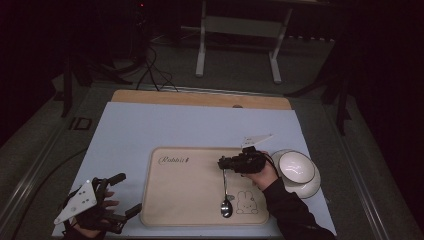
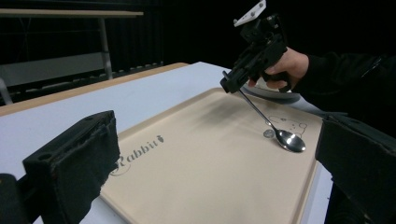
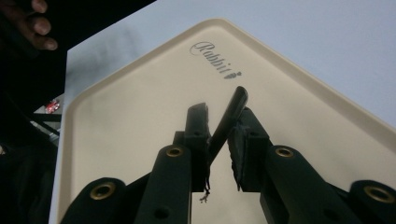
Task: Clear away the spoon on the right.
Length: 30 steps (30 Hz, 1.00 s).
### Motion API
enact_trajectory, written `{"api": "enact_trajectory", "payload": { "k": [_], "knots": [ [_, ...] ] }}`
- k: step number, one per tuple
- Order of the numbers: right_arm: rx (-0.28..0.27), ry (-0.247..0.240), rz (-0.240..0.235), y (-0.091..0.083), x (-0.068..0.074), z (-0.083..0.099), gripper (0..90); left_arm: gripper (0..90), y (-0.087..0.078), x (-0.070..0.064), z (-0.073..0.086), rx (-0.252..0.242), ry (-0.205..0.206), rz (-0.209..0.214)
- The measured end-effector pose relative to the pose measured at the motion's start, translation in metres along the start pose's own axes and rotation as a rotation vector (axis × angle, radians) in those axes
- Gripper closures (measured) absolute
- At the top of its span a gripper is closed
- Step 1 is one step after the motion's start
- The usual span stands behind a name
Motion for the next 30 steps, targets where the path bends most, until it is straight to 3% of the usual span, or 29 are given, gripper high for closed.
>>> {"api": "enact_trajectory", "payload": {
  "k": [13, 24, 30],
  "knots": [
    [0.014, 0.075, 0.076, 0.007, -0.013, 0.012, 76.8, 0.0, 0.0, 0.0, 0.0, 0.0, 0.001, 0.001],
    [0.028, 0.128, 0.175, 0.009, -0.026, 0.021, 72.8, 0.0, 0.0, 0.0, 0.0, 0.002, 0.004, 0.003],
    [0.082, 0.182, 0.245, 0.013, -0.036, 0.032, 70.7, 0.0, 0.0, -0.001, 0.0, 0.004, 0.005, 0.003]
  ]
}}
Point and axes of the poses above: each handheld gripper's, and its own axes: y roughly forward along the jaws, z roughly out of its underside, x roughly to its left, the point moved 7 cm from there along y, roughly forward along the jaws, and after that the axes turned 2 degrees about -x, right-handed, at the moved point
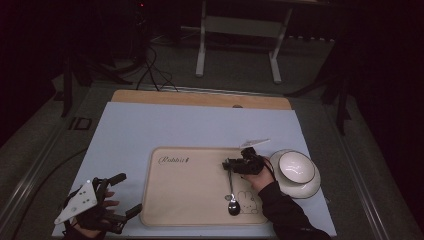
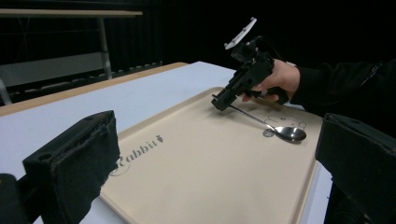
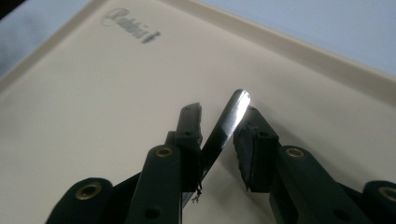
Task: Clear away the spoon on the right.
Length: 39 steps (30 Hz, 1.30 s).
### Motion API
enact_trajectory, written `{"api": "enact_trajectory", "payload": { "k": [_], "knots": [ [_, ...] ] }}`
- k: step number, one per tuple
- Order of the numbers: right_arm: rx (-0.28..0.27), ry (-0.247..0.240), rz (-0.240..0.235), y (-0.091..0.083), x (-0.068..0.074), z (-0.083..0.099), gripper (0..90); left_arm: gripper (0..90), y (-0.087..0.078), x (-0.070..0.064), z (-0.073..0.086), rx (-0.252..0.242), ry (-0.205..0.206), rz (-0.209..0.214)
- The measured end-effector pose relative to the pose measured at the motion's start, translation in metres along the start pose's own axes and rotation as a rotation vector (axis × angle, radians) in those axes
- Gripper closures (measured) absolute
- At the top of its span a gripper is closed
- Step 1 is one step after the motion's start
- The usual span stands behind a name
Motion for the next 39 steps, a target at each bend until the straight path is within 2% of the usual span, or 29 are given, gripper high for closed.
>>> {"api": "enact_trajectory", "payload": {
  "k": [7, 12, 14, 16, 22, 30, 39],
  "knots": [
    [0.008, 0.032, 0.05, 0.001, -0.007, 0.003, 69.5, 0.0, 0.0, 0.0, 0.0, 0.0, 0.0, 0.001],
    [0.007, 0.039, 0.095, 0.0, -0.011, 0.003, 65.6, 0.0, 0.0, 0.0, 0.0, 0.0, 0.0, 0.002],
    [0.003, 0.042, 0.093, 0.0, -0.011, 0.002, 64.1, 0.0, 0.0, 0.0, 0.0, 0.0, 0.0, 0.002],
    [0.0, 0.039, 0.11, -0.001, -0.013, 0.001, 63.2, 0.0, 0.0, 0.0, 0.0, 0.0, 0.0, 0.003],
    [-0.007, 0.027, 0.115, -0.005, -0.01, -0.003, 73.1, 0.0, 0.0, 0.0, 0.0, 0.001, 0.0, 0.003],
    [0.015, 0.01, 0.109, -0.001, -0.003, -0.006, 89.2, 0.0, 0.0, -0.001, 0.0, 0.001, 0.001, 0.003],
    [0.038, -0.014, 0.101, 0.007, 0.004, -0.01, 89.6, 0.0, 0.0, -0.001, 0.0, -0.001, 0.0, 0.004]
  ]
}}
Point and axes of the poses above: each handheld gripper's, and its own axes: y roughly forward along the jaws, z roughly out of its underside, x roughly to its left, the point moved 7 cm from there along y, roughly forward along the jaws, and after that the axes turned 2 degrees about -x, right-handed, at the moved point
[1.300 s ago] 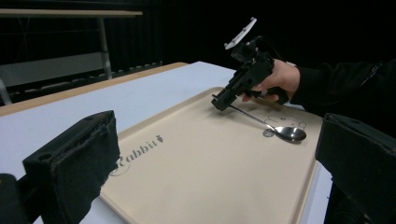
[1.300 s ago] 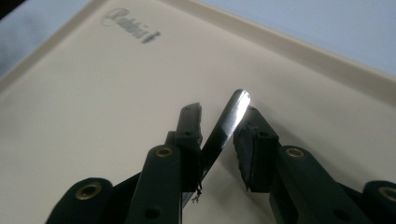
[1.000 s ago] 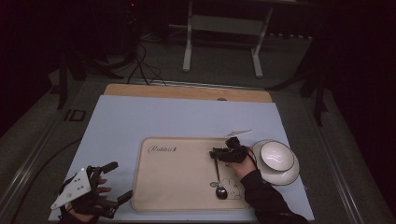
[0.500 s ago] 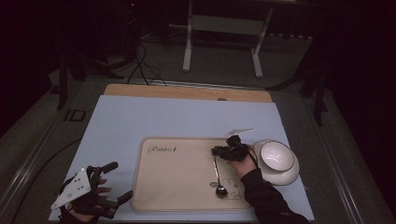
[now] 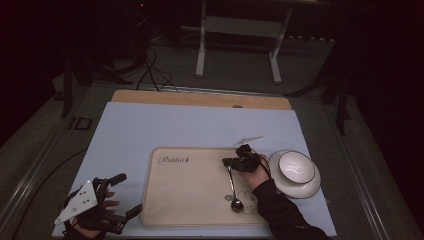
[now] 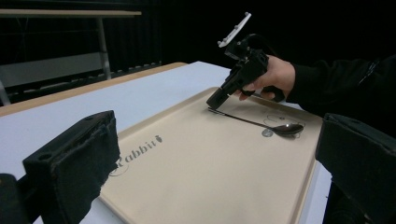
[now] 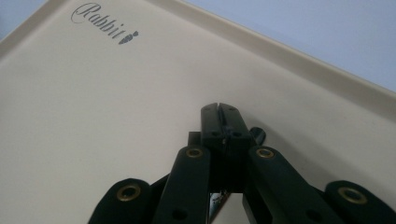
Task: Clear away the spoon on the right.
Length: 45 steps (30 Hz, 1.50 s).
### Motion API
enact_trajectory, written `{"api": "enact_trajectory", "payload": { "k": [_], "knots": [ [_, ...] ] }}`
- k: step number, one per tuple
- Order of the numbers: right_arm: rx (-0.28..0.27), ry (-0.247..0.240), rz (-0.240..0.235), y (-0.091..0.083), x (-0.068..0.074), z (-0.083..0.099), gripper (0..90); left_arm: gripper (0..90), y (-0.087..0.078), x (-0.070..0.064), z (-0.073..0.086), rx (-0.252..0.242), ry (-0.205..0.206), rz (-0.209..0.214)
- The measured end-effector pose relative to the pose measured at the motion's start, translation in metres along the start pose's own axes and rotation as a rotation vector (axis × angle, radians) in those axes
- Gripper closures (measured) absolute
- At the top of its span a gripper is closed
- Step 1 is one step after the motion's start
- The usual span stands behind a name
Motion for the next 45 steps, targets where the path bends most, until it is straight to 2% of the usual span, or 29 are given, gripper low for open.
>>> {"api": "enact_trajectory", "payload": {
  "k": [9, 12, 24, 30, 34, 38, 39, 42, 45],
  "knots": [
    [0.018, 0.006, -0.008, 0.008, 0.0, 0.001, 89.6, 0.0, 0.0, 0.0, 0.0, -0.002, 0.0, 0.001],
    [0.026, 0.014, 0.0, 0.009, -0.004, 0.004, 89.6, 0.0, 0.0, 0.0, 0.0, -0.001, 0.0, 0.001],
    [0.015, 0.052, 0.026, 0.002, -0.016, 0.007, 89.6, 0.0, 0.0, 0.0, 0.0, 0.001, 0.002, 0.001],
    [0.014, 0.052, 0.032, 0.001, -0.018, 0.008, 89.6, 0.0, 0.0, 0.0, 0.0, 0.001, 0.002, 0.0],
    [0.012, 0.045, 0.053, 0.0, -0.02, 0.008, 89.5, 0.0, 0.0, 0.0, 0.0, 0.001, 0.003, 0.001],
    [0.009, 0.046, 0.051, -0.001, -0.02, 0.008, 89.4, 0.0, 0.0, 0.0, 0.0, 0.0, 0.002, 0.0],
    [-0.007, 0.043, 0.028, -0.002, -0.018, 0.007, 89.3, 0.0, 0.0, 0.0, 0.0, 0.001, 0.003, 0.0],
    [-0.016, 0.015, 0.032, -0.005, -0.013, 0.005, 85.4, 0.0, 0.0, 0.0, 0.0, 0.001, 0.003, 0.001],
    [-0.039, 0.024, 0.022, -0.011, -0.009, 0.001, 78.9, 0.0, 0.0, 0.0, 0.0, 0.003, 0.004, 0.002]
  ]
}}
Point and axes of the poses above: each handheld gripper's, and its own axes: y roughly forward along the jaws, z roughly out of its underside, x roughly to its left, the point moved 7 cm from there along y, roughly forward along the jaws, and after that the axes turned 2 degrees about -x, right-handed, at the moved point
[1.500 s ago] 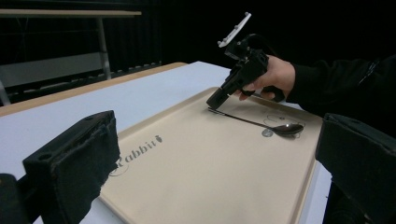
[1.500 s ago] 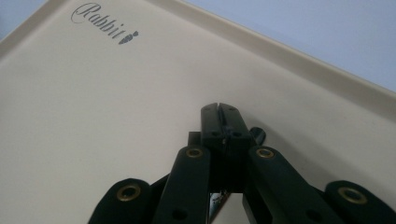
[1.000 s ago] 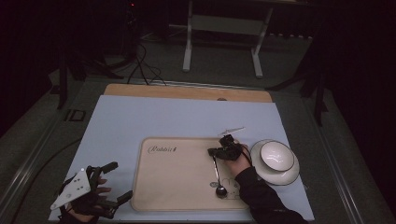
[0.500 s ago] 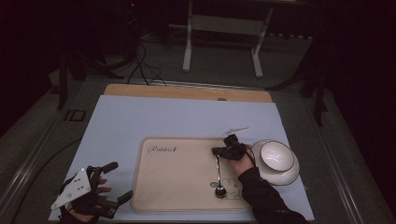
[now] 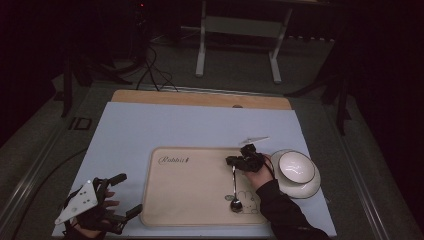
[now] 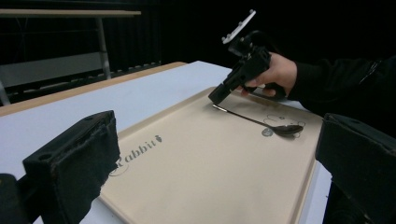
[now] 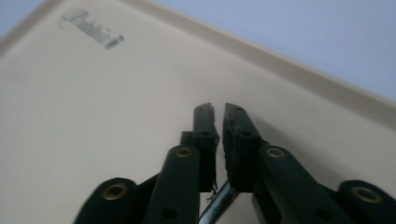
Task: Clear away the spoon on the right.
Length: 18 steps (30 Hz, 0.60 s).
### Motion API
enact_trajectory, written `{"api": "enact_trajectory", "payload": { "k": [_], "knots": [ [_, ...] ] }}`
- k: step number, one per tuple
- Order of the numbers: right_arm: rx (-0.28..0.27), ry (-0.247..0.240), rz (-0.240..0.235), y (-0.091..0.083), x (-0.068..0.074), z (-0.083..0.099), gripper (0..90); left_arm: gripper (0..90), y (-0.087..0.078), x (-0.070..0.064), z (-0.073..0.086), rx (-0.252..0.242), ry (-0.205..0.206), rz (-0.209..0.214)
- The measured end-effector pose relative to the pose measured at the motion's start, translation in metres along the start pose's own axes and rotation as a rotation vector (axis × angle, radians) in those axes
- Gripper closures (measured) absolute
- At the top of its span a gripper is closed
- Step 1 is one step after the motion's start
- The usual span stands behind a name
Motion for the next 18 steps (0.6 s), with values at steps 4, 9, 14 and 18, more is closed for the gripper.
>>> {"api": "enact_trajectory", "payload": {
  "k": [4, 9, 14, 18],
  "knots": [
    [-0.036, -0.004, -0.019, -0.011, 0.007, -0.008, 63.7, 0.0, 0.0, 0.0, 0.0, 0.0, 0.0, 0.001],
    [-0.084, -0.001, -0.045, -0.025, 0.014, -0.018, 42.3, 0.0, 0.0, 0.0, 0.0, 0.0, -0.002, 0.002],
    [-0.14, 0.001, -0.058, -0.039, 0.02, -0.025, 26.3, 0.0, 0.0, -0.001, 0.0, 0.001, 0.0, 0.001],
    [-0.161, -0.007, -0.078, -0.048, 0.024, -0.027, 20.1, 0.0, 0.001, 0.0, 0.0, 0.001, -0.001, 0.003]
  ]
}}
Point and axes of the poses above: each handheld gripper's, and its own axes: y roughly forward along the jaws, z roughly out of its underside, x roughly to its left, the point moved 7 cm from there along y, roughly forward along the jaws, and after that the axes turned 2 degrees about -x, right-handed, at the moved point
